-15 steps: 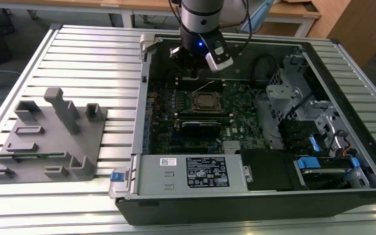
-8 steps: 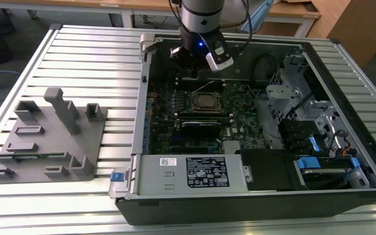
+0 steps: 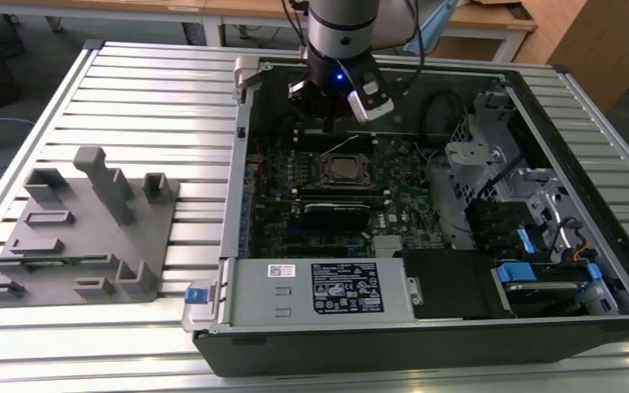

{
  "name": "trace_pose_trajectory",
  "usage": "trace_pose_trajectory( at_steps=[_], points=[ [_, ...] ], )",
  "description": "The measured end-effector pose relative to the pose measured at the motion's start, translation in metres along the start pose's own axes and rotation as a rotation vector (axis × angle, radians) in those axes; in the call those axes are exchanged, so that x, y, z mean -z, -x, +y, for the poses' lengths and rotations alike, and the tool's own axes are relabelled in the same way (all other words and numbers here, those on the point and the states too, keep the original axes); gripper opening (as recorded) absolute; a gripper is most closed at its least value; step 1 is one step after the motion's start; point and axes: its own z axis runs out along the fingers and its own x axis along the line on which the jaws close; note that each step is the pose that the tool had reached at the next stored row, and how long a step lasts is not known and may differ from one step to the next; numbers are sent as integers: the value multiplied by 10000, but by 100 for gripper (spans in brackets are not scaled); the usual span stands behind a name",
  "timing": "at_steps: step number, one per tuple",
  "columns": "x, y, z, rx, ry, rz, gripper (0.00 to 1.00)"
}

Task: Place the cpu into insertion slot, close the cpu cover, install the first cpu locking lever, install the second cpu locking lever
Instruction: 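Install the first cpu locking lever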

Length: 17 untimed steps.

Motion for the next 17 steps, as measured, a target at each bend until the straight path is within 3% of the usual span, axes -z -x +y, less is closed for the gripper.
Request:
trace_pose_trajectory(
  at_steps=[8,17],
  points=[
    [-44,37,-11,-55,-202,-13,11],
    [-115,86,-26,-70,-220,-14,11]
  ],
)
